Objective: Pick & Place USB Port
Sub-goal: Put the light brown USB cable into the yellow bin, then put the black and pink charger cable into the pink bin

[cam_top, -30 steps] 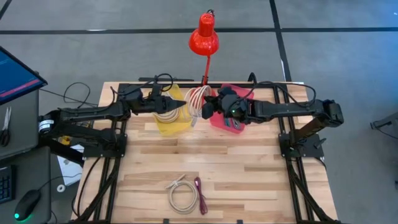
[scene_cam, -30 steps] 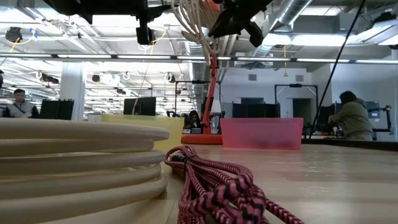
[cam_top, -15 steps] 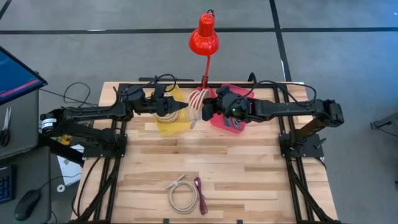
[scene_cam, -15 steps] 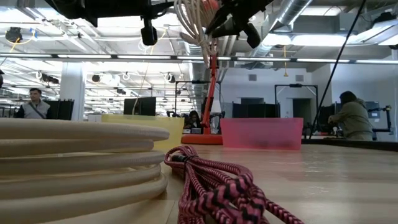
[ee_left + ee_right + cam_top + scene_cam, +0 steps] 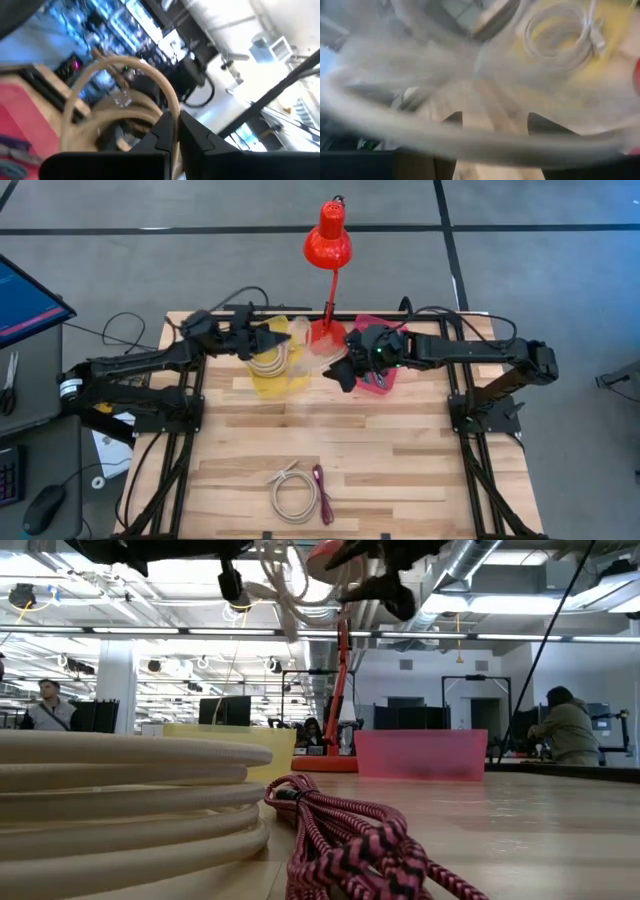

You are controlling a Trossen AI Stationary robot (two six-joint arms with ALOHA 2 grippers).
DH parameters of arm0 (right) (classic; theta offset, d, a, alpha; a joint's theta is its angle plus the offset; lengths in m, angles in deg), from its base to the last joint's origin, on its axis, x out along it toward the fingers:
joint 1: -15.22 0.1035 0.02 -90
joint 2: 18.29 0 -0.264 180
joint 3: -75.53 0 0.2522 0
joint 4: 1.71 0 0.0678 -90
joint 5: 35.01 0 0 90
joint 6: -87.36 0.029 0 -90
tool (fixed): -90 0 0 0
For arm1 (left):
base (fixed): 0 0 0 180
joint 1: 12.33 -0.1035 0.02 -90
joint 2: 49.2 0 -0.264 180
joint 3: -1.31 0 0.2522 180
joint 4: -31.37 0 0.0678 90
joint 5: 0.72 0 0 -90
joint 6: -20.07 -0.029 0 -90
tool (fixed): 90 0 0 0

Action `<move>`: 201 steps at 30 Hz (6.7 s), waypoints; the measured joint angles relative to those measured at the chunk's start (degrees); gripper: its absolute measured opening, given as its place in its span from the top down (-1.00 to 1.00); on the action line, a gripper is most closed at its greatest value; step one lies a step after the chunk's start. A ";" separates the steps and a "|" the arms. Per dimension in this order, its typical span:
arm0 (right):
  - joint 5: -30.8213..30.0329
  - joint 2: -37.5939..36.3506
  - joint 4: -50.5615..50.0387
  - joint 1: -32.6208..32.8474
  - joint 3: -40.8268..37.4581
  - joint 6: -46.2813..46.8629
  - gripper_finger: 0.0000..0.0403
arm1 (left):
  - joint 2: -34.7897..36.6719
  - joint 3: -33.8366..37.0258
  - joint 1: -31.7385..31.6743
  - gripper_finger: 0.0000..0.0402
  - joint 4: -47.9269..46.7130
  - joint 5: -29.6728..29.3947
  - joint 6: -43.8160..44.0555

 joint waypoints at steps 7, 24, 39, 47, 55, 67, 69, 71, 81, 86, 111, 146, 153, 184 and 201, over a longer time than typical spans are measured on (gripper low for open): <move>4.29 -4.95 -3.67 -1.53 0.13 -0.17 -0.14 | 7.56 -0.02 -5.86 0.95 -7.54 0.42 -2.35; 3.02 -21.25 -12.58 -2.21 0.13 -1.66 0.02 | 15.86 -0.02 -8.40 0.95 -31.58 -2.04 -14.97; -1.16 -23.32 -29.80 -3.00 0.13 2.87 0.18 | 14.79 -0.02 -8.42 0.95 -35.56 -6.59 -25.18; -4.16 -23.32 -29.46 -3.00 0.13 3.00 0.26 | 10.53 -0.02 -8.42 0.95 -37.12 -6.59 -26.31; -4.49 -23.32 -29.41 -3.00 0.13 3.00 0.34 | 4.04 -0.02 -8.42 0.95 -37.11 -7.63 -27.52; -4.51 -23.30 -29.37 -3.00 0.13 2.97 0.39 | -2.78 -0.02 -8.40 0.95 -47.17 -13.91 -32.36; -4.65 -23.30 -29.37 -3.00 0.13 2.95 0.39 | -3.08 -0.02 -8.38 0.95 -49.79 -15.17 -33.51; -5.77 -23.30 -29.37 -2.95 0.13 2.84 0.39 | -3.15 0.03 -8.34 0.95 -50.65 -15.33 -34.36; -10.21 -23.30 -29.66 -2.95 0.11 2.82 0.39 | -3.21 1.78 -8.29 0.70 -50.48 -15.72 -33.25; -10.25 -23.28 -29.81 -2.95 0.11 1.49 0.39 | -3.23 2.01 -8.29 0.51 -50.23 -15.81 -33.08; -8.14 -23.41 -30.81 -3.00 0.09 -1.72 0.39 | 9.13 -2.80 -8.23 0.18 -37.87 -12.09 -33.06; -3.77 -23.25 -20.36 6.61 0.09 13.59 0.45 | 17.92 -2.77 1.13 0.35 -35.70 2.92 -22.30; -8.08 -20.14 -10.08 17.68 0.16 22.42 0.58 | 17.92 -2.77 1.13 0.35 -35.70 2.92 -22.30; -2.85 29.08 -46.36 34.92 44.09 39.52 0.67 | 17.92 -2.75 1.11 0.35 -36.41 2.97 -22.37; -4.02 43.89 -36.93 36.00 44.17 49.44 0.67 | 17.92 -2.73 1.11 0.35 -36.82 2.97 -22.32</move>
